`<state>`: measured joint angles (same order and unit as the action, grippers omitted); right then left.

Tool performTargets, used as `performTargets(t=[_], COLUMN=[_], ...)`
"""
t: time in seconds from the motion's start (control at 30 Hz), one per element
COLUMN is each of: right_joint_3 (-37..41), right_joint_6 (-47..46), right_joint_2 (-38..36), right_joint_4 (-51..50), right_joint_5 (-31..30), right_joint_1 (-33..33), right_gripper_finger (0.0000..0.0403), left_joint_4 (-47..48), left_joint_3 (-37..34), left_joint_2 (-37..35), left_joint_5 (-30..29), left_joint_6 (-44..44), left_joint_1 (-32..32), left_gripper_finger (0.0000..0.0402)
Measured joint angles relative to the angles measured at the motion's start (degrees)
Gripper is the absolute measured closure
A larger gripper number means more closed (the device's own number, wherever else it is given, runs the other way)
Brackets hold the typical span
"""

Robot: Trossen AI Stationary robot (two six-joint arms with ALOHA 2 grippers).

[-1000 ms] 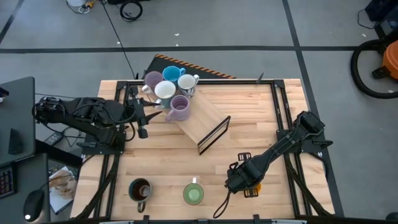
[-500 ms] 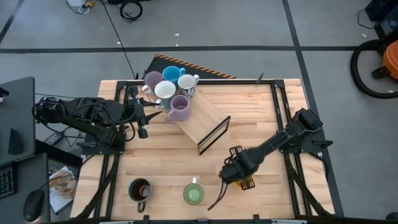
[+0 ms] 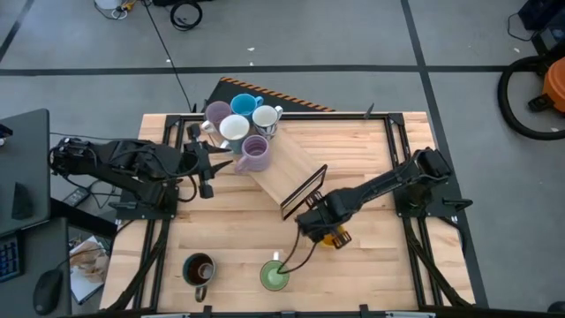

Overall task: Place coffee mugs
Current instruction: Put the yellow mug on the shelf

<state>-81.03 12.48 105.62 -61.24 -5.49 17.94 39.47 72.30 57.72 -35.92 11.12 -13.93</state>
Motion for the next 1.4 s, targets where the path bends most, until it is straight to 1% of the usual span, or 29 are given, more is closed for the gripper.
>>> performTargets(t=[0.17,0.23,0.3,0.37,0.43,0.6,0.73,0.87,1.1,1.27,1.4], right_joint_3=[-1.2,-1.2,-1.2,-1.2,-1.2,-1.2,-1.2,0.1,4.6,10.8,17.7], right_joint_6=[8.5,10.1,9.7,6.8,2.0,-13.3,-25.1,-29.6,-35.2,-40.0,-43.4], right_joint_2=[0.0,0.0,0.0,0.0,0.1,0.2,0.2,-0.5,-5.7,-10.4,-16.1], right_joint_4=[3.3,4.1,4.2,3.9,2.9,-2.1,-3.4,-5.1,-4.0,-3.6,-2.5], right_joint_5=[-0.8,-0.7,-0.4,0.7,3.1,12.5,15.3,14.1,11.3,10.7,10.7], right_joint_1=[-1.7,-2.0,-2.5,-3.2,-4.1,-7.0,-8.3,-7.7,-4.8,-4.1,-4.8], right_gripper_finger=[0.0363,0.0363,0.0363,0.0363,0.0363,0.0363,0.0366,0.0368,0.0369,0.0370,0.0370], left_joint_4=[-0.3,0.1,-0.1,-0.1,-0.1,-0.1,-0.1,0.3,0.3,0.3,0.3], left_joint_3=[0.0,0.0,0.0,0.0,0.0,0.0,0.0,0.0,0.0,0.0,0.0], left_joint_2=[1.2,1.4,1.6,1.6,1.7,1.7,1.7,1.6,1.6,1.6,1.6], left_joint_5=[-0.1,-0.2,-0.2,-0.2,-0.2,-0.2,-0.2,-0.3,-0.3,-0.3,-0.3], left_joint_6=[0.0,0.3,0.0,0.0,0.0,0.0,0.0,0.0,0.0,-0.5,-1.1], left_joint_1=[0.4,0.6,0.6,0.6,0.6,0.6,0.6,0.6,0.6,0.6,0.6], left_gripper_finger=[0.0274,0.0274,0.0274,0.0274,0.0274,0.0274,0.0274,0.0274,0.0274,0.0274,0.0274])
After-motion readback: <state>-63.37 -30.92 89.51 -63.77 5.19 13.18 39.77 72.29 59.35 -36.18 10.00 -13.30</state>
